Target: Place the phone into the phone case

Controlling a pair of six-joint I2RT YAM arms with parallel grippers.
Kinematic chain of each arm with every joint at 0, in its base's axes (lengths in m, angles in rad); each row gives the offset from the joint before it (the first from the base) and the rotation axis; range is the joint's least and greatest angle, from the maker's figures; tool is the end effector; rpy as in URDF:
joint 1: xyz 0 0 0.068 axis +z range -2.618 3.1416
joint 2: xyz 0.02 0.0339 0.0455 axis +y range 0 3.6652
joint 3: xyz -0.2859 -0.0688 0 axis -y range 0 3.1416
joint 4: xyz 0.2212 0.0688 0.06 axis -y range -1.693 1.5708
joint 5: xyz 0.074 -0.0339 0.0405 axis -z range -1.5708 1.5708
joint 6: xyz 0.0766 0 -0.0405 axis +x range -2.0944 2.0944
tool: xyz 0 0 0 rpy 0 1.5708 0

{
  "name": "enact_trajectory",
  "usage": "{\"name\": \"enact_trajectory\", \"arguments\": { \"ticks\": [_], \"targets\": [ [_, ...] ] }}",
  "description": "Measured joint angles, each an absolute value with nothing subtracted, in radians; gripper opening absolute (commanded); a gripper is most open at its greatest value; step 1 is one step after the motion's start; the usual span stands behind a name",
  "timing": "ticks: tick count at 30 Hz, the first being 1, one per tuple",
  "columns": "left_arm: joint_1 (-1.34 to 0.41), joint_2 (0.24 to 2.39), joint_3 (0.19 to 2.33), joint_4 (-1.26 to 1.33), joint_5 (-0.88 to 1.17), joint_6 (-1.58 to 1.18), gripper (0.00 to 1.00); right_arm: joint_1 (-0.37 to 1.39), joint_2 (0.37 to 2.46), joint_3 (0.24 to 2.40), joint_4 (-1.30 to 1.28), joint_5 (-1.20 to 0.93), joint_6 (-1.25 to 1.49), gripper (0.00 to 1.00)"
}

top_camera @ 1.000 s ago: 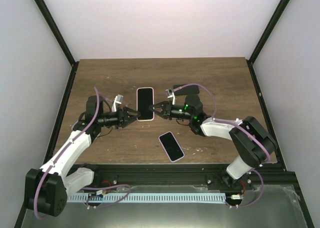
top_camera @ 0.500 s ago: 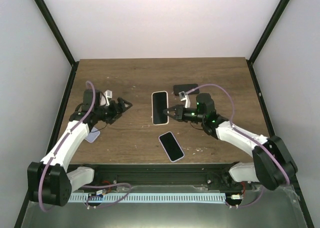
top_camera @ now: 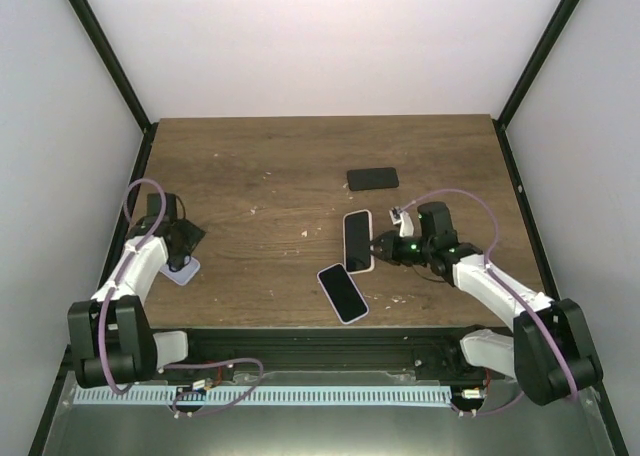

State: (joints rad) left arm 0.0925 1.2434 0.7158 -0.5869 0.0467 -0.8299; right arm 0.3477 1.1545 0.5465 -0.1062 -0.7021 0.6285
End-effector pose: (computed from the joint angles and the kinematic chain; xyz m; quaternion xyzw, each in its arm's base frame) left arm 0.2151 0.0164 0.1896 -0.4286 0.8744 -0.1027 0.2027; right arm 0.1903 0.1216 0.2111 -0.0219 0.8658 0.4592 0.1978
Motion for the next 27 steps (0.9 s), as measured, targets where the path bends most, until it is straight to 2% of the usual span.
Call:
{"name": "enact_trajectory", "arguments": {
  "ticks": [6,10,18,24,27],
  "targets": [
    [0.200,1.243,0.716,-0.658,-0.184,-0.916,0.67,0.299,1.216,0.490,-0.132,-0.757,0.590,0.10],
    [0.268,1.243,0.711,-0.664,-0.247,-0.936,0.63,0.290,1.256,0.487,-0.154,-0.755,0.564,0.11],
    [0.316,1.309,0.627,-0.566,-0.193,-0.916,0.60,0.272,1.267,0.476,-0.172,-0.706,0.535,0.12],
    [0.319,1.354,0.610,-0.494,-0.152,-0.903,0.57,0.269,1.304,0.472,-0.140,-0.672,0.539,0.22],
    [0.320,1.367,0.611,-0.453,-0.139,-0.886,0.46,0.263,1.328,0.461,-0.137,-0.636,0.542,0.28]
  ]
}}
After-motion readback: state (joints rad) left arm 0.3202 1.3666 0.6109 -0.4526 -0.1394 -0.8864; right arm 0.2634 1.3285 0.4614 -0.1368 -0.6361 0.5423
